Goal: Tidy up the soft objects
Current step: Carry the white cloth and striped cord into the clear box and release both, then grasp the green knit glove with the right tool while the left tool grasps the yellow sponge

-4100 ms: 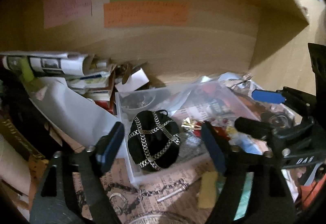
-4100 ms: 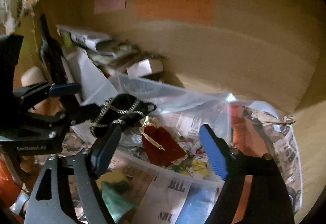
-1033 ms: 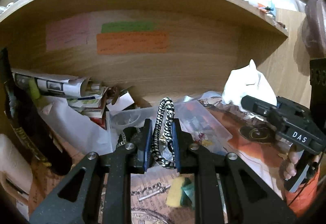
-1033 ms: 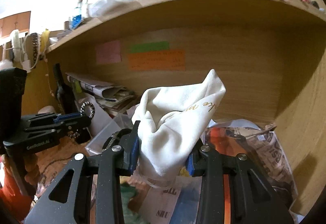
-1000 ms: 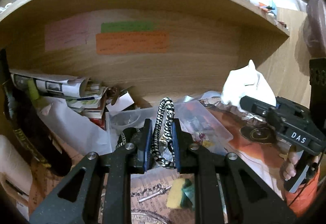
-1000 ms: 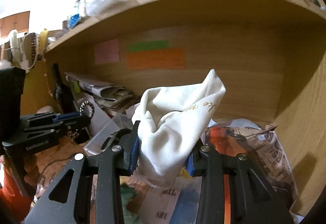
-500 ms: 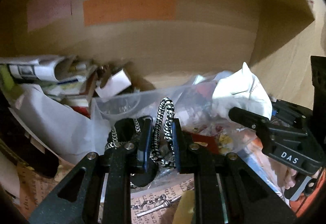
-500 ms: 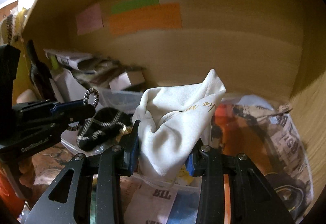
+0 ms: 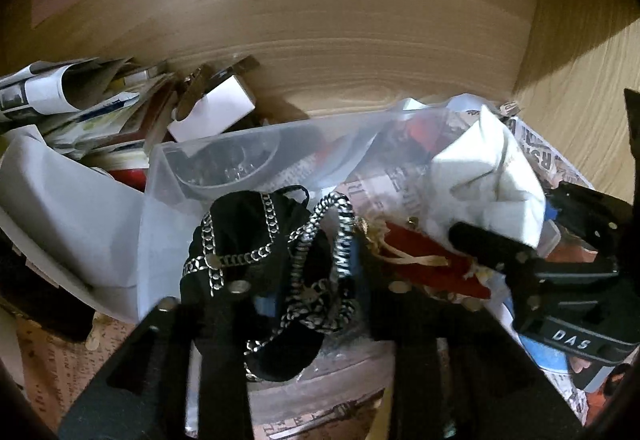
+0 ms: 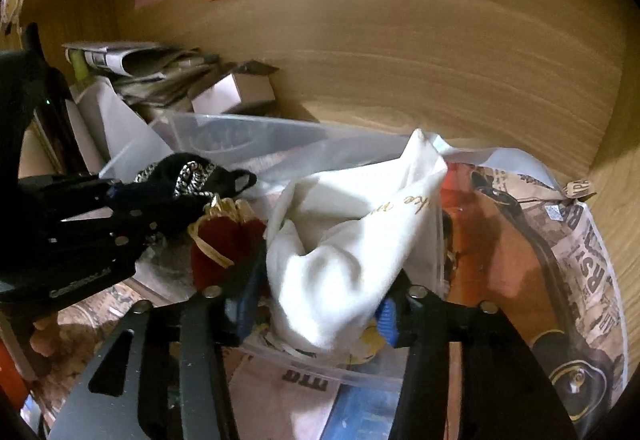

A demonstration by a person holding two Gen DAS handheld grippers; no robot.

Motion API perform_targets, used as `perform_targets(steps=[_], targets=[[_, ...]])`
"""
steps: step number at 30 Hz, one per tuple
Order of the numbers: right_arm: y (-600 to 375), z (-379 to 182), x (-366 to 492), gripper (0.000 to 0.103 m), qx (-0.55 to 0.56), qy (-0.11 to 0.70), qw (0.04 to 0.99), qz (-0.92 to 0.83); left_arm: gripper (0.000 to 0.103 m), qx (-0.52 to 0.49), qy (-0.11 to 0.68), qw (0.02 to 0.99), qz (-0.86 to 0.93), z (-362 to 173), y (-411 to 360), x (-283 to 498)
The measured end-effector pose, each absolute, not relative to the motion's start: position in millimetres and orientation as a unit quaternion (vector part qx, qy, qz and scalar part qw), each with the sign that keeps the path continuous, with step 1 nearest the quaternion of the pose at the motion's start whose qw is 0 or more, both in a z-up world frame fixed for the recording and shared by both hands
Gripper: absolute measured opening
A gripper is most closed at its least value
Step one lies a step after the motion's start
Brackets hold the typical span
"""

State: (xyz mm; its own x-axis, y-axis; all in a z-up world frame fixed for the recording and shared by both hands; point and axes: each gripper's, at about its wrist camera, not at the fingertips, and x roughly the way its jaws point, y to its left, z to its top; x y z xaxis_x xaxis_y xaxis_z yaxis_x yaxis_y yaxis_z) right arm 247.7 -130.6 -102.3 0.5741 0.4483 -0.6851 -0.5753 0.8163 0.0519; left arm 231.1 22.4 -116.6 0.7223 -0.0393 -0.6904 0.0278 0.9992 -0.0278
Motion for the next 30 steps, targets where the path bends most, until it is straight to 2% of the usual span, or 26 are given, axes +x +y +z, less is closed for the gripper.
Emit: perform_targets(steps=[4, 7, 11, 13, 15, 23, 30], targets=[[-132.3, -100.5, 245.9, 0.064, -0.095, 0.357, 0.884, 0.285, 0.051, -0.01, 0.363, 0.932, -0.018, -110.6, 24.2, 225.5], [-132.9, -96.6, 244.3, 0.07, -0.092, 0.356, 0.885, 0.286, 0.058, -0.017, 0.358, 0.933, -0.021, -105.1, 25.5, 219.8], [-134.2, -86.9, 237.4, 0.072, -0.094, 0.345, 0.89, 0.284, 0.062, -0.017, 0.345, 0.938, -0.008, -95.5, 27.9, 210.3], [-135.7, -78.5, 231.1, 0.081, -0.096, 0.333, 0.894, 0.283, 0.065, -0.021, 0.337, 0.941, -0.008, -89.5, 30.7, 203.0], [-138.0, -67.7, 222.2, 0.085, -0.098, 0.313, 0.901, 0.282, 0.066, -0.022, 0.33, 0.944, -0.009, -84.4, 32.6, 196.6], [-148.4, -32.6, 184.4, 0.089, -0.097, 0.256, 0.915, 0.296, 0.074, -0.024, 0.298, 0.954, -0.01, -61.8, 39.6, 159.7], [-149.9, -33.7, 156.2, 0.091, -0.085, 0.248, 0.912, 0.316, 0.082, -0.01, 0.295, 0.955, -0.014, -64.2, 42.3, 130.7]])
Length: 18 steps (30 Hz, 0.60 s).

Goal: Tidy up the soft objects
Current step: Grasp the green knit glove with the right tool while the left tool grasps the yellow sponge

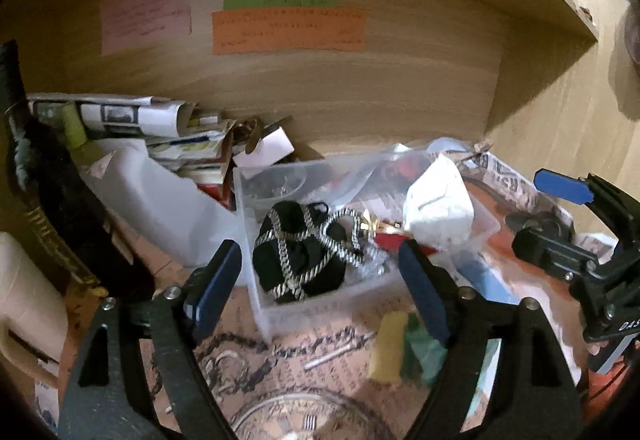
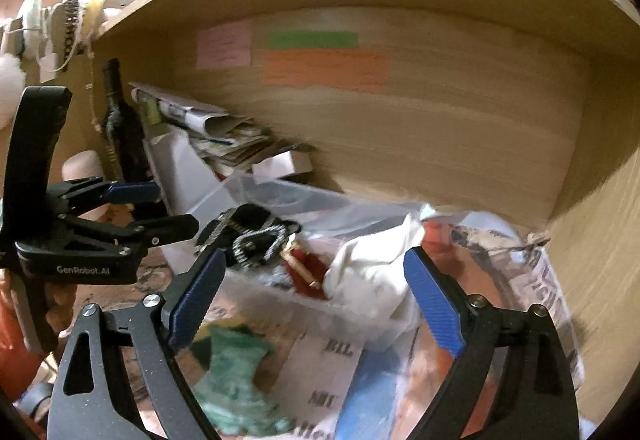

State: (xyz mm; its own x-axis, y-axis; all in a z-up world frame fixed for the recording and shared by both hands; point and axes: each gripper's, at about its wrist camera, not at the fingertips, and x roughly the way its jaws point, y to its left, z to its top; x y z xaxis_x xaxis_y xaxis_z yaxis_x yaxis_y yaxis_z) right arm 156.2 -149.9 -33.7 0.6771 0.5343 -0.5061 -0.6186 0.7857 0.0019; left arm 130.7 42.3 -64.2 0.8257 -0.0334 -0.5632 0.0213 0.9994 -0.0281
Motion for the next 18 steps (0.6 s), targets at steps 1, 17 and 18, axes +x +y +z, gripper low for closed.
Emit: perform_targets(steps=[1, 17, 18], targets=[[-148.6, -37.8, 152.7, 0.093, -0.082, 0.253, 0.909, 0.321, 0.083, -0.007, 0.297, 0.955, -0.014, -66.5, 42.5, 126.9], [-129.7, -120.2, 137.8, 0.065, -0.105, 0.387, 0.839, 0.367, 0.085, -0.007, 0.381, 0.924, -0.035, -127.7, 37.7, 110.0], [-129.8, -123.8, 137.3, 0.054, -0.106, 0.393, 0.836, 0.369, 0.085, -0.007, 0.382, 0.924, -0.038, -128.5, 35.9, 110.2]])
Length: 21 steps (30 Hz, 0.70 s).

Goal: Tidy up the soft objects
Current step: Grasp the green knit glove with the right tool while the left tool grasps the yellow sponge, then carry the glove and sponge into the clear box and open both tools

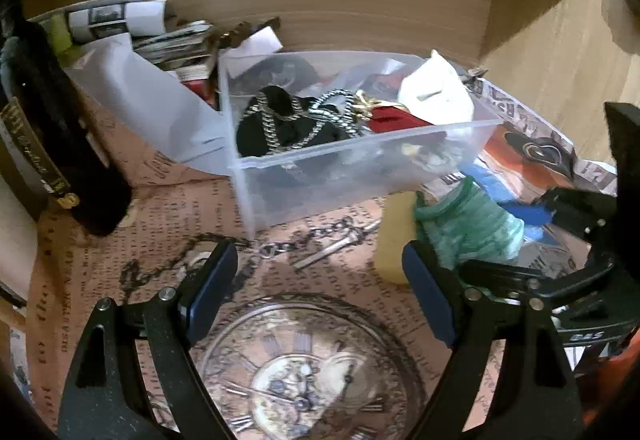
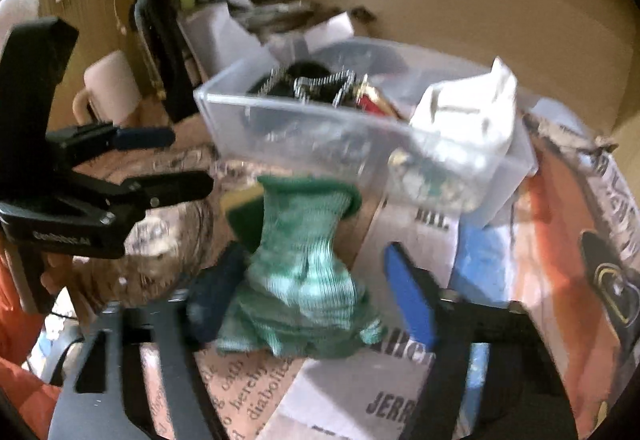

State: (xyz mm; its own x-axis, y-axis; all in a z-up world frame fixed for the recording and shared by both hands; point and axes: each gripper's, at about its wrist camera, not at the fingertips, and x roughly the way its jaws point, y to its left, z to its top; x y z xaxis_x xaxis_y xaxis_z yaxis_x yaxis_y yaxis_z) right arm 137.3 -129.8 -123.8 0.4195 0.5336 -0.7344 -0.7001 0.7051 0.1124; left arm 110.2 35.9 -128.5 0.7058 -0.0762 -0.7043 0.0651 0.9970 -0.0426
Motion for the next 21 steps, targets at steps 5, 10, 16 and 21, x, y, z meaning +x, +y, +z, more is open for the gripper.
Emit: perform_targets(steps=[5, 10, 16, 21], targets=[[-137.2, -122.6, 130.1, 0.031, -0.105, 0.382, 0.841, 0.368, 0.085, -0.002, 0.389, 0.92, -0.058, -133.8, 20.5, 117.5], [-154.5, -111.1, 129.0, 0.026, -0.088, 0.361, 0.859, 0.351, 0.085, -0.002, 0.398, 0.914, -0.08, -141.6, 5.2, 130.4], [-175.1, -96.2, 131.0, 0.026, -0.07, 0.34, 0.877, 0.332, 0.075, 0.0, 0.405, 0.909, -0.103, -144.7, -10.7, 142.4], [-188.7, -84.3, 132.6, 0.026, -0.055, 0.322, 0.89, 0.317, 0.049, 0.006, 0.433, 0.894, -0.119, -154.9, -22.7, 156.5]])
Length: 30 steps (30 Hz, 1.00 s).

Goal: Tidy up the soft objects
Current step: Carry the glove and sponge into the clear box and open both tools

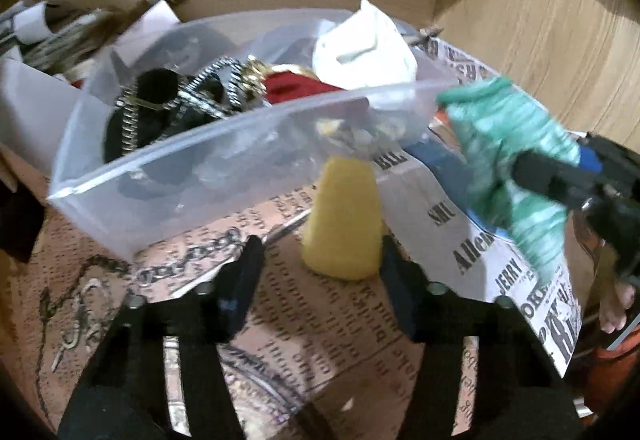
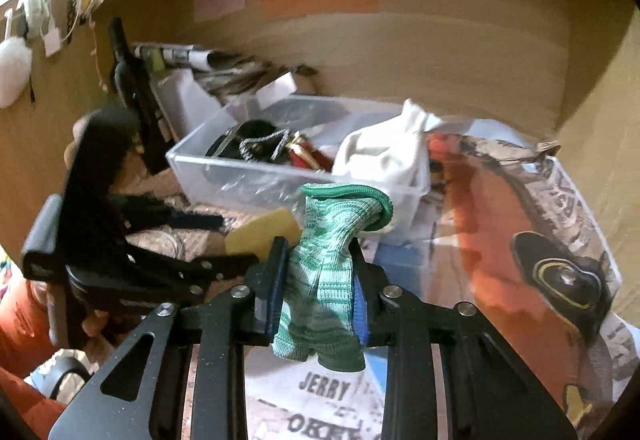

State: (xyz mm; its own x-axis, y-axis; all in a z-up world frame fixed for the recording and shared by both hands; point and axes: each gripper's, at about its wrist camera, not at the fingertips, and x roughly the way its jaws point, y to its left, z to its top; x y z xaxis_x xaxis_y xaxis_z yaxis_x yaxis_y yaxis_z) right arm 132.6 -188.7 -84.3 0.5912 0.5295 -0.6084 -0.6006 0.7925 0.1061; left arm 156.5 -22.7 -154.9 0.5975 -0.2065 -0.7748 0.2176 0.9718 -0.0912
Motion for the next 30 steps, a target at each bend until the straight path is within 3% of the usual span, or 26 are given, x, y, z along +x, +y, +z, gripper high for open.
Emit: perform_targets(steps=[2, 4, 19, 30], targets=[[-191.7, -82.3, 133.5, 0.026, -0.049, 0.318, 0.894, 0.313, 0.036, 0.006, 0.435, 0.892, -0.123, -156.0, -25.2, 158.8], [-194.1, -81.4, 134.8, 0.026, -0.043, 0.317, 0.895, 0.31, 0.034, 0.005, 0.431, 0.894, -0.124, -154.4, -25.0, 158.3], [-189.5, -37.0, 140.3, 0.026, -0.039, 0.245, 0.917, 0.312, 0.032, -0.009, 0.334, 0.938, -0.095, -86.9, 7.8, 110.7], [-162.5, -14.9, 162.0, 0.026, -0.042, 0.21, 0.923, 0.321, 0.032, -0.015, 0.27, 0.962, -0.045, -42.6, 33.4, 118.0]])
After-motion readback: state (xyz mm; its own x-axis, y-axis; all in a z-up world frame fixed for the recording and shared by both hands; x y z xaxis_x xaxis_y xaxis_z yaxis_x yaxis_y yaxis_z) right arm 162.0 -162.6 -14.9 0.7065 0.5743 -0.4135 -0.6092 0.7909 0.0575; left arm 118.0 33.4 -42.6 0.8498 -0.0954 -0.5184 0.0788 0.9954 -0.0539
